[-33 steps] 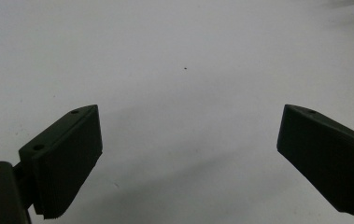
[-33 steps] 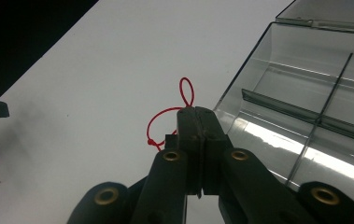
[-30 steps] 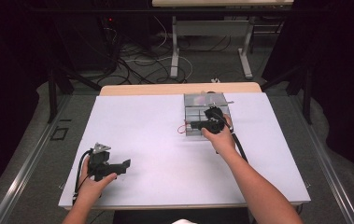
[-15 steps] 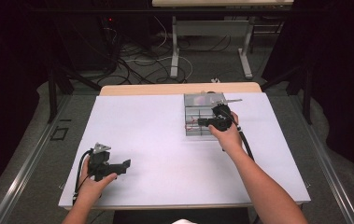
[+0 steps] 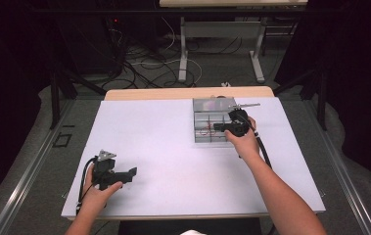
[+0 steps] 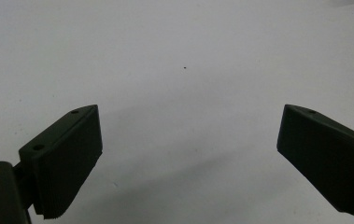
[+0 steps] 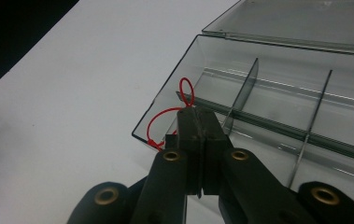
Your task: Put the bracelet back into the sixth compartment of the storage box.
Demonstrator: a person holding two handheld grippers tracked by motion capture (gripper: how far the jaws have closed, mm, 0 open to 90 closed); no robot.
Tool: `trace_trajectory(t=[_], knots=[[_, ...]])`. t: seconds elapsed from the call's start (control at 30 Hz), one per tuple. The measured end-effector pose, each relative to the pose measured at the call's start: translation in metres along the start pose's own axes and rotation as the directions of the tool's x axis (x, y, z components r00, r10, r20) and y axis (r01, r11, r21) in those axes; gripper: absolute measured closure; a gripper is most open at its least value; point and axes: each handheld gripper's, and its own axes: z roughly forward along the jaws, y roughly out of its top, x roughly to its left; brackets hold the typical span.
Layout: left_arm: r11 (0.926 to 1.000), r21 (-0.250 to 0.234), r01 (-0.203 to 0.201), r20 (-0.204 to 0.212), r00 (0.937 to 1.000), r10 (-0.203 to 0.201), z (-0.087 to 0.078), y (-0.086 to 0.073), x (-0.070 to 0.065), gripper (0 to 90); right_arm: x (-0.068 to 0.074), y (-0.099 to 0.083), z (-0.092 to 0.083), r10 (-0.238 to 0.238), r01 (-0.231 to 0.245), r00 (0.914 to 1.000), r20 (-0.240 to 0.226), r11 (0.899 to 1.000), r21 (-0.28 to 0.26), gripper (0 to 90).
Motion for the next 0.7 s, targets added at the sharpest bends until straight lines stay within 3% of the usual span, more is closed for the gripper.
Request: trace_trajectory(t=[0.7], knots=[[1.0000, 0.006, 0.001, -0.001, 1.0000, -0.001, 0.001, 0.000, 0.000, 6.7, -0.032, -0.005, -0.017, 0.026, -0.025, 0.9963, 0.082, 1.000, -0.010, 90.0]])
